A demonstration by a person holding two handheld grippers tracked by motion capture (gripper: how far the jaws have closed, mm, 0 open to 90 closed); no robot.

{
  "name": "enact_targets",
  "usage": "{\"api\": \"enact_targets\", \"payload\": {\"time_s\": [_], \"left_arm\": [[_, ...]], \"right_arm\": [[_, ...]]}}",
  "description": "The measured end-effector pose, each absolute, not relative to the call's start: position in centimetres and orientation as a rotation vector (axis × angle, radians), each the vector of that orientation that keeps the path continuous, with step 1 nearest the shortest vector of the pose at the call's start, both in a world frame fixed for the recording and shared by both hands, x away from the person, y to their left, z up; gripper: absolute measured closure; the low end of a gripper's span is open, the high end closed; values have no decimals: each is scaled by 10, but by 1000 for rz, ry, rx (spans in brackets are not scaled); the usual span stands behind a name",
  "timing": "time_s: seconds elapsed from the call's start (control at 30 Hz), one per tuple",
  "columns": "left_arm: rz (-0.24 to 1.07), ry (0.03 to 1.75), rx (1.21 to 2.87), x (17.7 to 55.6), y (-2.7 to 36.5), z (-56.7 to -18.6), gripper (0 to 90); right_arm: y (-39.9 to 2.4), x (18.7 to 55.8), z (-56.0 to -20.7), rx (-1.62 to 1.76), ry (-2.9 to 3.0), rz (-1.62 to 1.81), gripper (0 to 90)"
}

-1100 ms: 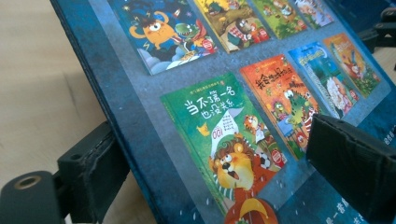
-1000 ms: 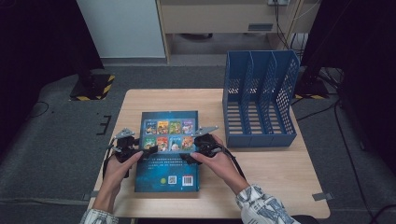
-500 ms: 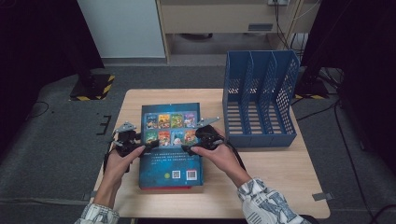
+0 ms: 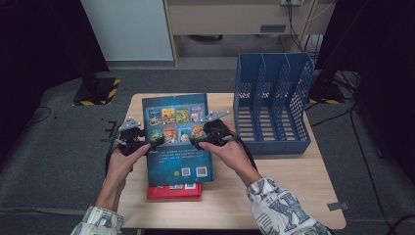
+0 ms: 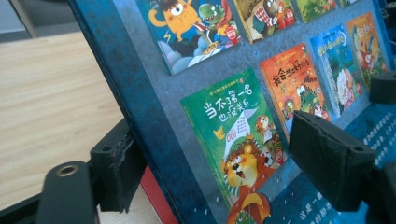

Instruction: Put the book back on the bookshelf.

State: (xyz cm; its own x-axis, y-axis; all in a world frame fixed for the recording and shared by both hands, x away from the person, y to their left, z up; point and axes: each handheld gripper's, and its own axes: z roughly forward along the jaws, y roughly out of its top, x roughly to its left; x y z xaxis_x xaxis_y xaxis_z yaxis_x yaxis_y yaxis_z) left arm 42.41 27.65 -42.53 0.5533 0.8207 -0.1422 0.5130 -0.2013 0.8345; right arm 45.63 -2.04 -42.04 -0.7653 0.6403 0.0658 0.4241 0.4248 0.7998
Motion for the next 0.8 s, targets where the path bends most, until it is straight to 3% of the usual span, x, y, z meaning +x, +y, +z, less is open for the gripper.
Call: {"api": "enact_targets", "payload": {"time_s": [0.33, 0.8], "left_arm": [[487, 1088, 1867, 426, 281, -403, 267], [589, 1092, 1852, 429, 278, -385, 310]], "right_arm": [[-18, 459, -397, 890, 2379, 1264, 334], [-19, 463, -382, 891, 2298, 1311, 421]]}}
